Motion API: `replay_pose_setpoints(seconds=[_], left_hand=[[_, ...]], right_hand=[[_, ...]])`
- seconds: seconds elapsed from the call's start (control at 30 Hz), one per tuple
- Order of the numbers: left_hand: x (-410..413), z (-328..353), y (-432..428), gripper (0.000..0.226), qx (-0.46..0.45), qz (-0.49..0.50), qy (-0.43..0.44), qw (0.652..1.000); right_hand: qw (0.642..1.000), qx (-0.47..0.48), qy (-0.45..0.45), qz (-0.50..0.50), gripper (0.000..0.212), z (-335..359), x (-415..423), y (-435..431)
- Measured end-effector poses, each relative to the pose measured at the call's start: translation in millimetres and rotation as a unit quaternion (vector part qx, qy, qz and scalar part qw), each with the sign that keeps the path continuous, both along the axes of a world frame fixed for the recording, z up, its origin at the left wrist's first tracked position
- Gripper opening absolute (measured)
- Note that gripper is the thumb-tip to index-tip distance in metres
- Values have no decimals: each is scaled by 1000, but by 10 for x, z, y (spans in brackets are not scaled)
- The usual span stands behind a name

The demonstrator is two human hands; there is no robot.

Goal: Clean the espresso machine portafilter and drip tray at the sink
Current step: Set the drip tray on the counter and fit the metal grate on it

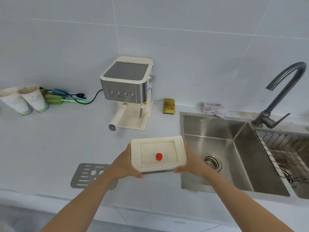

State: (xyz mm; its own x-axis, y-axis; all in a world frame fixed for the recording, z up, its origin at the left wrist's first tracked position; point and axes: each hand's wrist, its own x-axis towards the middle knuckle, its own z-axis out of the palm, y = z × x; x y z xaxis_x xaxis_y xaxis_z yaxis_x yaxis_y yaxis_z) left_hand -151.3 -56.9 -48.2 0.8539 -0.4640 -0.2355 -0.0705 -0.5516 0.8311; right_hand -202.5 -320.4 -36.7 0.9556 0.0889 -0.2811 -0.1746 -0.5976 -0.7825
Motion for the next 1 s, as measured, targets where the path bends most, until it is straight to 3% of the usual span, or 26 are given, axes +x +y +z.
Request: replay_pose_setpoints(seconds=[0.27, 0.47, 0.7, 0.87, 1.0], left_hand=[[173, -447, 311, 117, 206, -74, -53, 974], [144, -605, 281, 129, 291, -106, -48, 949], [179, -606, 234, 135, 336, -130, -22, 933], [186, -592, 256, 136, 345, -136, -12, 929], [222, -526, 365, 135, 351, -151, -5, 924]], right_hand=[[994, -53, 74, -67, 95, -366, -125, 441], [988, -114, 82, -67, 102, -537, -161, 459], [980, -146, 119, -68, 115, -678, -149, 400], [978, -149, 136, -54, 140, -617, -148, 430], [977, -170, 106, -75, 139, -510, -99, 497]])
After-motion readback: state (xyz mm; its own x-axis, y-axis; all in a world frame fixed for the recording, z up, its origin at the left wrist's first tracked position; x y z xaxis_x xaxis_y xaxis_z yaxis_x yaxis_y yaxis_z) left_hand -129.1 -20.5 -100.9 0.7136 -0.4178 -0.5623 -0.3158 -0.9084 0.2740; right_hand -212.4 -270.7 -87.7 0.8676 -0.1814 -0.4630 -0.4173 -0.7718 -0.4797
